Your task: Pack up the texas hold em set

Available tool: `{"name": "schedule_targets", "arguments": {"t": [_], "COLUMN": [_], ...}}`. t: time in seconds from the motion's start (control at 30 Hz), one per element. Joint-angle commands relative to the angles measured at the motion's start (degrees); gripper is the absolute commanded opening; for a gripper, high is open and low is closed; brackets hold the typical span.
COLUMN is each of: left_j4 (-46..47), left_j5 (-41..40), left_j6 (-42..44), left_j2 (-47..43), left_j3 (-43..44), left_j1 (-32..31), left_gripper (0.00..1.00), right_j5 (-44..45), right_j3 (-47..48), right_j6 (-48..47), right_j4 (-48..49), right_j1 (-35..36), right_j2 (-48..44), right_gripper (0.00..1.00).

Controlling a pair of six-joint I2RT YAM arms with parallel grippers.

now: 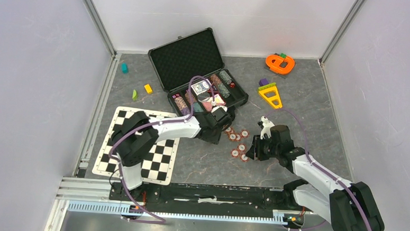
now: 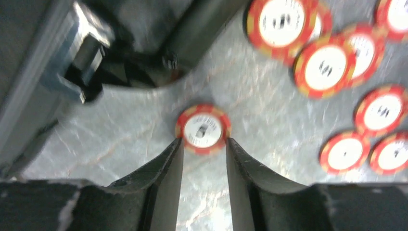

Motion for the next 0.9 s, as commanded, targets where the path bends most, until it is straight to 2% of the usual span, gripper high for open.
{"name": "schedule_targets", "arguments": {"t": [0.0,0.13,0.27,0.3,0.4,0.5,0.7,0.87], "left_j4": [-7.67,-8.09,-10.01,-10.2,-9.01,-6.98,-5.95,-9.25], "left_j5": [6.17,5.66,4.13,3.37,3.53,3.64,3.6,1.78], "left_j6": [0.48,0.21,0.88,0.98,1.33,1.58,2.55,1.51], "left_j2": [-4.68,-9.54,-10.52,-10.38,-9.78,-8.21,-1.08,4.37], "left_j3": [-5.41,-7.39,-5.77,-5.26,-4.15,-2.67,3.47,8.05], "left_j1": [-0.3,-0.35,-0.38,-0.38,-0.38,-0.38,-0.34,0.29], "left_gripper": [0.39,0.4,0.42,0.48,0.75,0.83,0.82,0.77], "right_j5": [1.29,2.18,2.34,2.51,3.73,5.48,8.04,8.84], "right_j3": [2.42,2.93,3.43,3.48,3.89,4.79,5.96,6.28], "right_j6": [-1.42,-1.88,-2.04,-2.1,-2.45,-3.03,-3.93,-4.39], "right_j4": [0.0,0.07,0.1,0.1,-0.36,-1.57,-2.9,-3.04], "right_j1": [0.18,0.13,0.18,0.13,0.13,0.13,0.13,0.04], "right_j2": [-0.29,0.42,1.24,1.21,1.08,0.68,-0.18,-0.26], "right_gripper": [0.35,0.36,0.36,0.36,0.39,0.39,0.4,0.4]}}
